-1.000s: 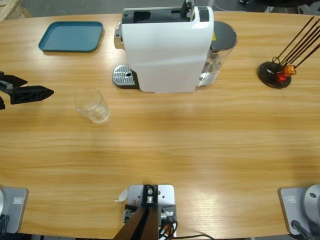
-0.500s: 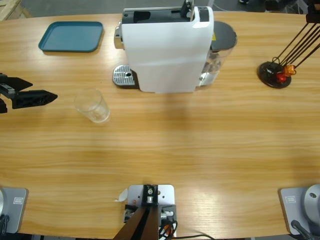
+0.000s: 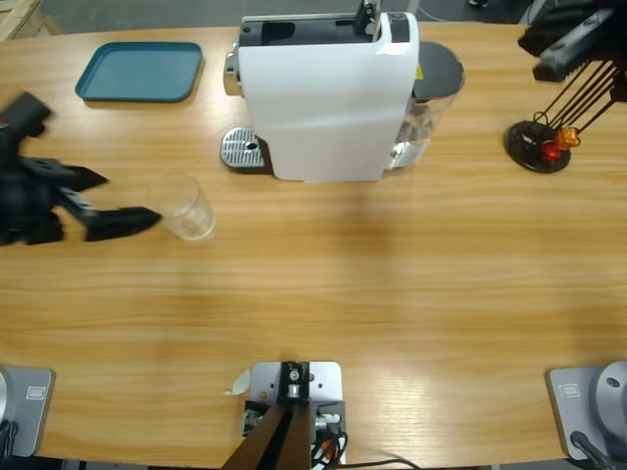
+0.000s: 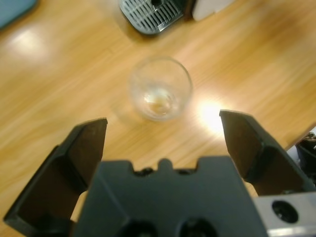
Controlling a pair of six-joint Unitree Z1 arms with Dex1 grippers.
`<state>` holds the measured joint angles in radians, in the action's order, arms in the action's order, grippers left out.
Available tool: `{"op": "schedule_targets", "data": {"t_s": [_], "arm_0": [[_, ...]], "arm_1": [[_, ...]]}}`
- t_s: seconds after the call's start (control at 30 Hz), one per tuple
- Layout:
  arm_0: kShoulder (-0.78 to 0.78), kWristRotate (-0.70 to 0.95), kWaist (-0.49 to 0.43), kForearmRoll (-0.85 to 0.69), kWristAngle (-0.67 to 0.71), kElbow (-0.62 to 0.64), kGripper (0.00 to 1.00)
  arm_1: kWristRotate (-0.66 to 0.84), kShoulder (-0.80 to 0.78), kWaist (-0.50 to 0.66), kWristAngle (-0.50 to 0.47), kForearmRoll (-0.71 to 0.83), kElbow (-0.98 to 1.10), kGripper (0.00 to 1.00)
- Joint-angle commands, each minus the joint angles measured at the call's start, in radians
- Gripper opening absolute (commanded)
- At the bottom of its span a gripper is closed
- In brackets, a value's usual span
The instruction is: Pour coffee
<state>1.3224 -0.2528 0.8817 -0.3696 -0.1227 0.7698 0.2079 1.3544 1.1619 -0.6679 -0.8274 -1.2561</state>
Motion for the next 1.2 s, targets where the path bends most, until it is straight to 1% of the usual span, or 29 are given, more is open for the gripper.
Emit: {"op": "schedule_targets", "data": {"t_s": [0.03, 0.17, 0.27, 0.5, 0.8, 1.03, 1.2], "arm_0": [[0.175, -0.104, 0.071, 0.060, -0.029, -0.013, 0.996], [0.167, -0.136, 0.100, 0.060, -0.150, -0.021, 0.996], [0.171, -0.159, 0.114, 0.060, -0.212, -0.021, 0.996], [0.242, -0.202, 0.158, 0.097, -0.221, -0.018, 0.996], [0.289, -0.249, 0.160, 0.097, -0.240, -0.033, 0.996], [0.353, -0.307, 0.160, 0.097, -0.348, -0.033, 0.989], [0.383, -0.315, 0.160, 0.117, -0.356, -0.032, 0.977]], "arm_1": [[0.043, -0.068, -0.007, 0.037, -0.052, 0.085, 0.867], [0.055, -0.107, -0.007, 0.059, -0.055, 0.135, 0.867], [0.057, -0.127, -0.007, 0.067, -0.056, 0.158, 0.867], [0.050, -0.160, -0.021, 0.067, -0.081, 0.170, 0.867], [0.050, -0.208, -0.022, 0.083, -0.110, 0.190, 0.867], [0.050, -0.228, -0.022, 0.098, -0.143, 0.178, 0.867], [0.050, -0.227, -0.022, 0.102, -0.157, 0.168, 0.867]]}}
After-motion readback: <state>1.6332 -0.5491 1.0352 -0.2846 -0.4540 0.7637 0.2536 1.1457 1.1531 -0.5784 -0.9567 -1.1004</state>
